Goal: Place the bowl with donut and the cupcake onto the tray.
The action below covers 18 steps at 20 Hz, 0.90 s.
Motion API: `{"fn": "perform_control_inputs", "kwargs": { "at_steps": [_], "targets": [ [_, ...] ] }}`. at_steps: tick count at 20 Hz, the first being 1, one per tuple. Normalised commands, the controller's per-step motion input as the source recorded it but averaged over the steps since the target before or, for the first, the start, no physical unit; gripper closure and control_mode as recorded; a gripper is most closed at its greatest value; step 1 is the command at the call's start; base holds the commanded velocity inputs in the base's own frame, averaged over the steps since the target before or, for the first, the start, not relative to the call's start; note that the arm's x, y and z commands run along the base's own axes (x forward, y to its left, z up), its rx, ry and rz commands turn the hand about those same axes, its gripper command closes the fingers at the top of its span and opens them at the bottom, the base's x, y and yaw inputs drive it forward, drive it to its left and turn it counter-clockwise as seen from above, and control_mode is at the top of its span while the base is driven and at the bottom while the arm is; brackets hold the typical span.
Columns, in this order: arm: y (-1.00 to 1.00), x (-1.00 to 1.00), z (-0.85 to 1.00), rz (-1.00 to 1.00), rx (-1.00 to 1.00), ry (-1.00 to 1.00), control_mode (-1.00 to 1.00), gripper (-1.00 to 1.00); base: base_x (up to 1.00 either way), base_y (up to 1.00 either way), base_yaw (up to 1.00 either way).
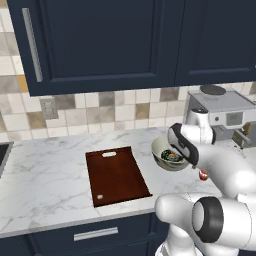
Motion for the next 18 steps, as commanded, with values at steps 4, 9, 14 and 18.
{"fn": "perform_control_inputs", "kwargs": {
  "at_steps": [4,9,14,18],
  "targets": [
    [0.0,0.1,-0.19,-0.07,0.0,0.0,-1.0,-1.0,0.0,0.0,0.0],
    [0.0,0.17,0.0,-0.07,0.0,0.01,-1.0,-1.0,0.0,0.0,0.0],
    [0.0,0.1,0.0,-0.04,0.0,0.01,-1.0,-1.0,0.0,0.0,0.0],
    [0.0,0.06,-0.09,-0.02,0.0,0.0,-1.0,-1.0,0.0,0.0,0.0]
  ]
}}
